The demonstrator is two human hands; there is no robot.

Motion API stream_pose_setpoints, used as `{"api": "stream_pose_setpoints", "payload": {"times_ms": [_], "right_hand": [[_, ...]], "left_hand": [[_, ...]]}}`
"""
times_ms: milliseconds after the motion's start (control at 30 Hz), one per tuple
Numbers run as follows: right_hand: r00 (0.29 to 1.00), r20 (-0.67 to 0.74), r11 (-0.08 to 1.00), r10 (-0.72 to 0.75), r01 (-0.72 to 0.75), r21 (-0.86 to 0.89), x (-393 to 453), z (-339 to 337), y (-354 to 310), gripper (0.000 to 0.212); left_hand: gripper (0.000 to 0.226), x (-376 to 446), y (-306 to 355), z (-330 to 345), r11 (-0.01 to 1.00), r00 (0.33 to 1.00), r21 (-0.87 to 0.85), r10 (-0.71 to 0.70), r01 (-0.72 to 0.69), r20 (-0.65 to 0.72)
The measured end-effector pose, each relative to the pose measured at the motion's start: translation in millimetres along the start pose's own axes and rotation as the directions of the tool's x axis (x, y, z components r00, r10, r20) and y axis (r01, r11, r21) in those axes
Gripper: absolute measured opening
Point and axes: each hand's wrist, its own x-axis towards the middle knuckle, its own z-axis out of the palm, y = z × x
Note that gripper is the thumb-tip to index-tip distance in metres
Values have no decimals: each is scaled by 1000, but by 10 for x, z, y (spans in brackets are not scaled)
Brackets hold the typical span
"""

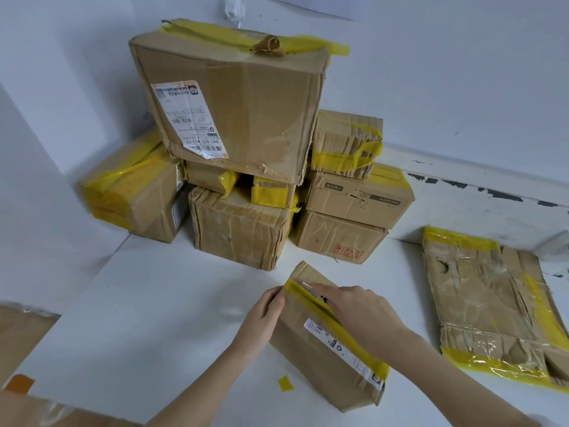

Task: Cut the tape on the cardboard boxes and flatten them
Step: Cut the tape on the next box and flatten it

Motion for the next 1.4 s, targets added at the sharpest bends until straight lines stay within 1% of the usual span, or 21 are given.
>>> {"api": "stream_pose_setpoints", "payload": {"times_ms": [100,167,300,433,533,667,833,933,967,1033,1067,1100,1200,1267,1300,1333,1367,1400], "right_hand": [[999,-24,999,-24,23,-40,21,-6,-1,59],[999,0,995,-47,47,-84,37,-16,-12,59],[996,34,973,-80,85,-215,50,-76,-43,63],[990,63,931,-123,137,-339,44,-132,-133,53],[980,110,897,-163,194,-397,9,-149,-198,51],[981,119,896,-153,189,-401,-69,-163,-140,54],[974,151,886,-171,219,-409,-137,-174,-82,55],[971,175,898,-160,217,-382,-280,-152,3,62],[968,206,904,-144,214,-371,-369,-114,35,60],[958,267,911,-105,201,-361,-574,-44,122,49],[955,281,916,-91,191,-353,-670,-18,180,48],[956,281,922,-83,180,-343,-751,7,249,51],[960,279,943,-32,122,-311,-966,35,449,72],[957,289,952,-1,89,-293,-1081,29,499,79],[964,267,954,-2,81,-288,-1149,23,524,82],[978,205,956,-25,84,-280,-1212,10,559,86],[988,151,949,-41,85,-303,-1283,-7,603,91],[994,103,929,-36,72,-364,-1333,-42,614,92]], "left_hand": [[22,13,2,-9,1000,1000,18,1,-1,-3],[21,31,12,-16,998,1000,59,9,-9,5],[37,52,57,-42,987,997,154,27,-37,68],[41,68,76,-64,971,996,233,41,-58,75],[40,79,75,-66,973,996,226,29,-46,80],[40,91,55,-58,982,997,188,7,-22,79],[39,83,45,-51,984,997,176,5,-18,71],[38,66,46,-44,982,997,185,14,-28,73],[38,60,48,-40,982,997,188,17,-32,80],[38,53,50,-40,983,996,180,26,-41,84],[38,53,54,-38,984,996,171,30,-44,80],[38,54,58,-39,985,996,166,32,-45,77],[40,63,62,-42,985,997,167,34,-45,69],[39,74,64,-52,983,997,177,42,-53,64],[39,75,68,-51,981,997,182,51,-61,62],[39,70,70,-46,980,997,188,56,-66,57],[39,58,77,-38,977,997,203,60,-69,52],[39,48,88,-32,973,997,221,60,-69,46]]}}
